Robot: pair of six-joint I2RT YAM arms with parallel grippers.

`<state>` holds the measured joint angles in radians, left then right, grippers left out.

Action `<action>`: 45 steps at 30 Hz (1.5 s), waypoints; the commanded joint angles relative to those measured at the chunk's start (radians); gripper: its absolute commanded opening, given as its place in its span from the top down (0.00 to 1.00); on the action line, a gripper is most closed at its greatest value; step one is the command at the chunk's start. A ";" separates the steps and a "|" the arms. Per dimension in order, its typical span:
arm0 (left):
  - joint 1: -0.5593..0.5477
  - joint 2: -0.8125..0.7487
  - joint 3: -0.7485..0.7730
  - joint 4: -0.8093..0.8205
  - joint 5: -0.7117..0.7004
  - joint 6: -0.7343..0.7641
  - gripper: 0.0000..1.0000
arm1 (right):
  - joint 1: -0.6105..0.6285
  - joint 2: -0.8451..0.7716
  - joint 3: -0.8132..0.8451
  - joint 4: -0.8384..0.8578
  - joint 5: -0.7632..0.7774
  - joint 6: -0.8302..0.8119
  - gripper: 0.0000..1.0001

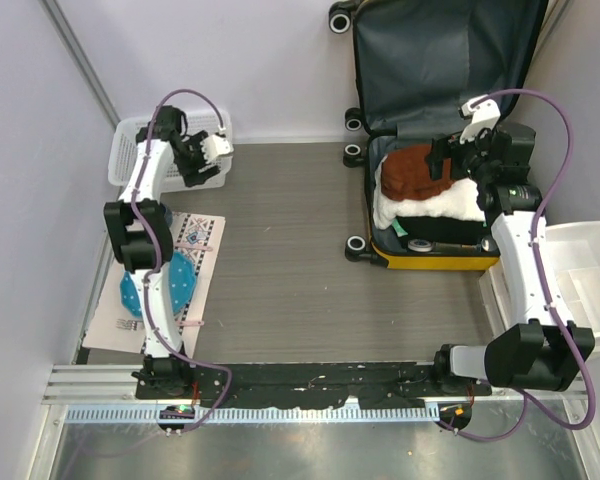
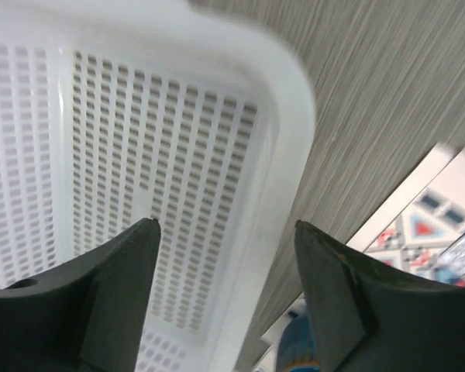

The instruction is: Open, take out, and arrange the luggage

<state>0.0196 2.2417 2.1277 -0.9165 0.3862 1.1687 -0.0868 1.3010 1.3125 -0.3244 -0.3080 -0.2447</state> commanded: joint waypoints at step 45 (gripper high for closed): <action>-0.753 -0.312 -0.431 -0.090 -0.093 -0.656 1.00 | 0.001 -0.215 -0.032 -0.191 0.060 0.015 0.13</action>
<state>-0.6918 1.9022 1.6867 -0.9985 0.3008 0.7101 -0.0868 1.1240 1.2800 -0.5121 -0.2459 -0.2100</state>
